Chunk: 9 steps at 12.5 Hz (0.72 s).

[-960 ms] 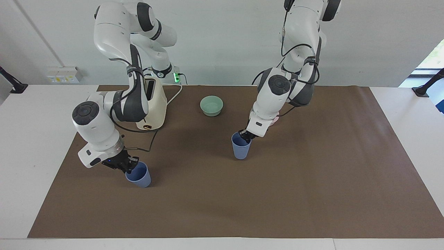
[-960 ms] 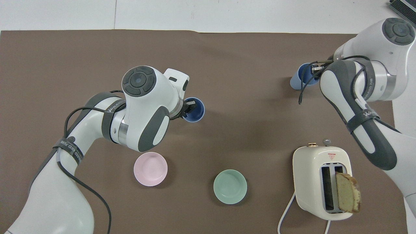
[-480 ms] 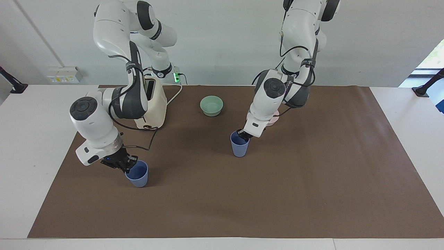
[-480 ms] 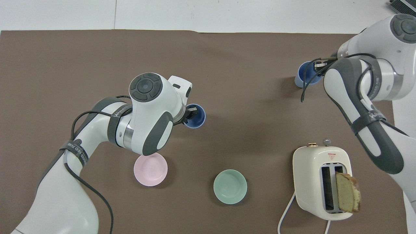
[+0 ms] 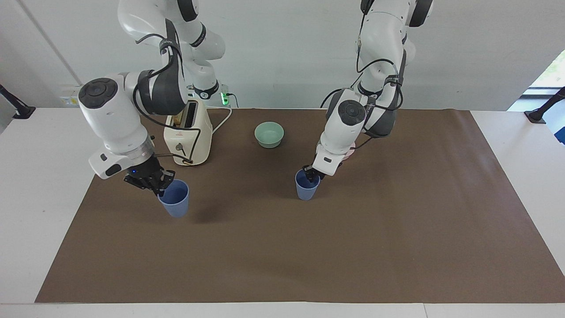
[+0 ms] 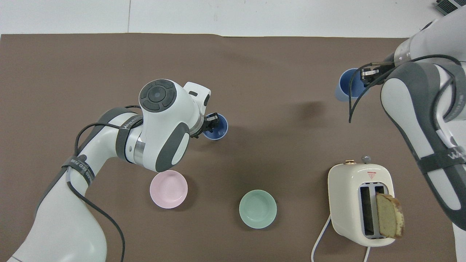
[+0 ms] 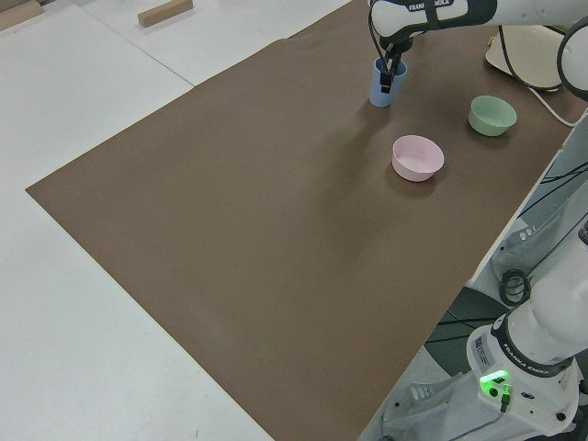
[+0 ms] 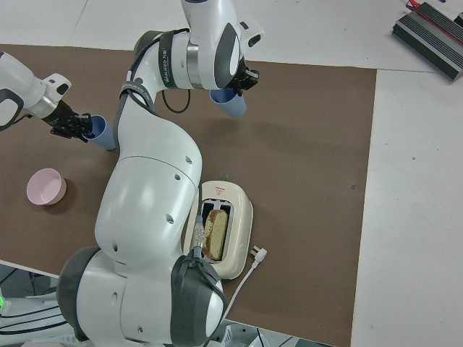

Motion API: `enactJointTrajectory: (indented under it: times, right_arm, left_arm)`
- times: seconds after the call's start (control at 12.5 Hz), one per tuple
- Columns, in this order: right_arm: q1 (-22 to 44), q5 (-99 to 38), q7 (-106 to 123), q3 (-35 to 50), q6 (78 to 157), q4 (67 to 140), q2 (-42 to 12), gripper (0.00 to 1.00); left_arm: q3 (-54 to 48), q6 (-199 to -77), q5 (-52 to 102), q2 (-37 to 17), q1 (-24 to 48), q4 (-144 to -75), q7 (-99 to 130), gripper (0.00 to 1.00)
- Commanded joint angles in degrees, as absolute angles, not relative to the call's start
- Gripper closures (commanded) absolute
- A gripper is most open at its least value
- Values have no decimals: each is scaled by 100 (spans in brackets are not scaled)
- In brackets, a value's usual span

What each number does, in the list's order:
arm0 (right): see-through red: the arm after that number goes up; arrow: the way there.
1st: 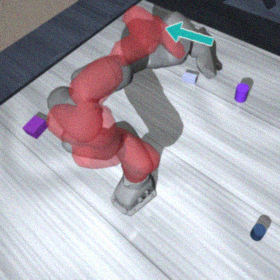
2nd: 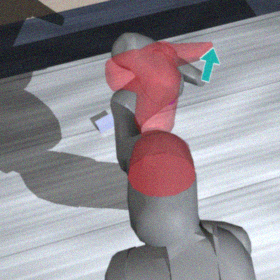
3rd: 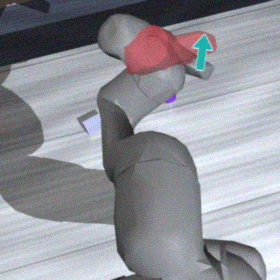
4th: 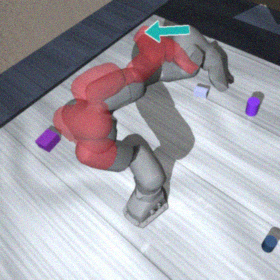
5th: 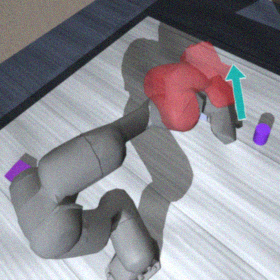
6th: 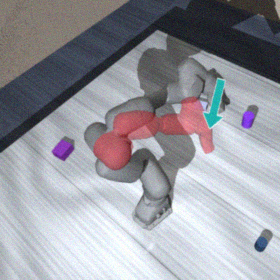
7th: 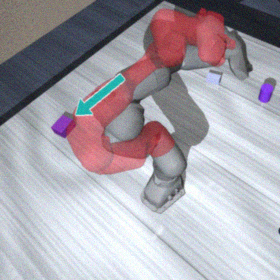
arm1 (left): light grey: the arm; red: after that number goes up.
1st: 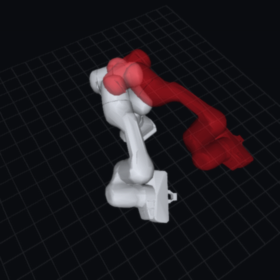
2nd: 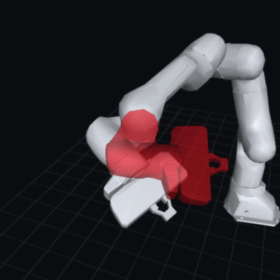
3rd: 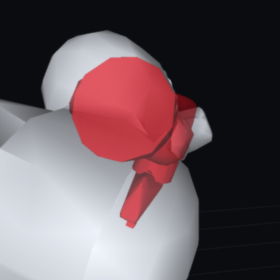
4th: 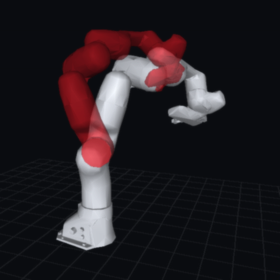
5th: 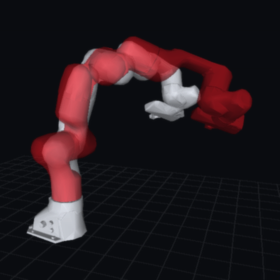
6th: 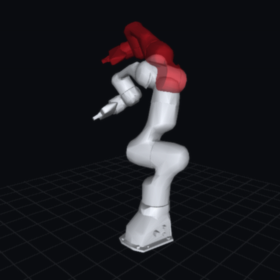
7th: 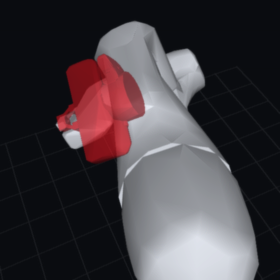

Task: Stack blue cups with both arms
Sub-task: 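Set the cup down centrally with the left gripper while the right gripper lifts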

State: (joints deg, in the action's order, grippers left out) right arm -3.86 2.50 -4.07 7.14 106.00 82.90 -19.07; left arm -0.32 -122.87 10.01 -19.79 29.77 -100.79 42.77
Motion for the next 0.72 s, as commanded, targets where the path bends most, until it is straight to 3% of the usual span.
enactJointTrajectory:
  times: [0.0,0.32,0.64]
  right_arm:
    - [-343,79,-693,782,10259,8455,-1452,100]
    - [-150,79,-1290,975,9652,8446,-959,100]
    - [640,79,-2423,1028,9694,8446,-914,100]
  left_arm:
    - [79,-11824,574,-1732,2821,-9793,4316,0]
    - [105,-11208,501,-1101,2112,-9756,3345,0]
    - [105,-10469,510,-669,1364,-9800,1920,0]
